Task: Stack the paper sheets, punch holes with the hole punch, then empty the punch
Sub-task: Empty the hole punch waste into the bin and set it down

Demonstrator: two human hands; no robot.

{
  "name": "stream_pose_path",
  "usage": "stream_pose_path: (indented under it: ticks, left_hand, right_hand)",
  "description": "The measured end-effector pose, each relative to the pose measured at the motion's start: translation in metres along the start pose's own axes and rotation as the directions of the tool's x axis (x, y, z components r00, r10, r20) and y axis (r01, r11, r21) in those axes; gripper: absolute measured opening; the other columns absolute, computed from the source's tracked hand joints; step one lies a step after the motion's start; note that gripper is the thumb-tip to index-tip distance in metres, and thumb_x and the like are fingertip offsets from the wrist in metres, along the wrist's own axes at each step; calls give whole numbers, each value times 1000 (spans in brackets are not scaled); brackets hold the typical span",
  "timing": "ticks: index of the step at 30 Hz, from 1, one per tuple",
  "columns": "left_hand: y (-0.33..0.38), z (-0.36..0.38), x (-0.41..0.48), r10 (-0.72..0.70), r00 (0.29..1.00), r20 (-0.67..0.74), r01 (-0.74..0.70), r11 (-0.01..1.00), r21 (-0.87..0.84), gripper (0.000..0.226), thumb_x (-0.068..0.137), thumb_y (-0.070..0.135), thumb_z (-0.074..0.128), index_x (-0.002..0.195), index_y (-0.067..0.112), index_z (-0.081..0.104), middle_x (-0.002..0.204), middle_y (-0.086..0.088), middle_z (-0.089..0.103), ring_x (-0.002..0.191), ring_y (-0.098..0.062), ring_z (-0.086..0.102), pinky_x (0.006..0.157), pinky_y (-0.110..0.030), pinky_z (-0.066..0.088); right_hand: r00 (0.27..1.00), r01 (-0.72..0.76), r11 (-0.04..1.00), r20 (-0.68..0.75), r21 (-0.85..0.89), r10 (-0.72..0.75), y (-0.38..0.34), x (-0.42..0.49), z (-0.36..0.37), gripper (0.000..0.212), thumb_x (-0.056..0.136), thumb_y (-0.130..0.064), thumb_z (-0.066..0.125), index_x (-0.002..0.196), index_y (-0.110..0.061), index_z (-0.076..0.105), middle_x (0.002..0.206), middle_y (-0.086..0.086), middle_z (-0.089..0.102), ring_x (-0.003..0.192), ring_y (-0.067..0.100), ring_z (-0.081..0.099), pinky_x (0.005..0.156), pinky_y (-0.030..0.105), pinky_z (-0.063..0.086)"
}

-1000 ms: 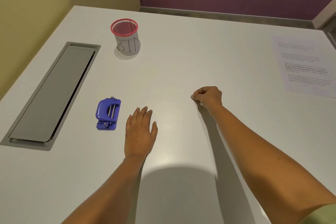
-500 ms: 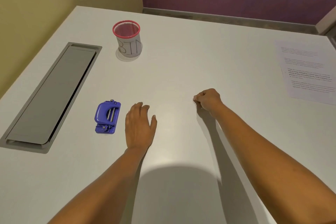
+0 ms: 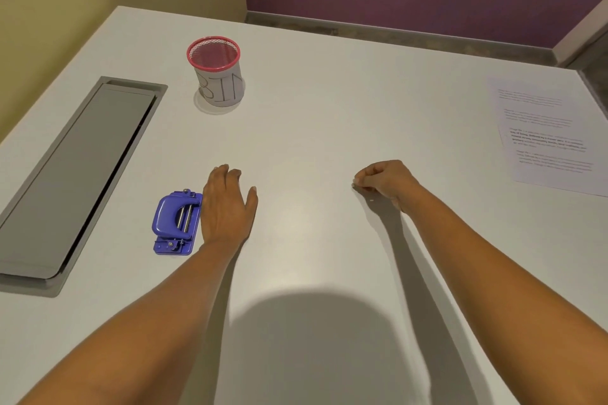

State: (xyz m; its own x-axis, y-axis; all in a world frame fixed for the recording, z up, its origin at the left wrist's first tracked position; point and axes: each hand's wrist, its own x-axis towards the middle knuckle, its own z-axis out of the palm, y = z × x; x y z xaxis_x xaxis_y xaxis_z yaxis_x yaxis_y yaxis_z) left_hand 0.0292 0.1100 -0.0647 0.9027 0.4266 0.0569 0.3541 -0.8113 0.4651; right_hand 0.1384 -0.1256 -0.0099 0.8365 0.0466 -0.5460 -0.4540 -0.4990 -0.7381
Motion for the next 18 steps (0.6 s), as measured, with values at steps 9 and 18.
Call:
stream_pose_path:
  ticks: [9, 18]
  left_hand:
    - [-1, 2, -1, 12, 999, -35, -12, 1000, 15, 38, 92, 22, 50, 122, -1, 50, 136, -20, 45, 131, -33, 37, 107, -44, 31]
    - [-1, 3, 0, 17, 999, -46, -16, 999, 32, 37, 91, 22, 50, 119, -1, 51, 133, -20, 47, 128, -34, 40, 105, -44, 33]
  right_hand:
    - [982, 127, 938, -93, -323, -165, 2, -6, 29, 6, 72, -1, 74, 75, 2, 70, 76, 8, 69, 67, 17, 61, 63, 21, 43]
    - [956, 181, 823, -100, -539, -276, 8, -2, 44, 16, 86, 3, 49, 88, 11, 63, 101, 22, 67, 97, 34, 62, 84, 39, 52]
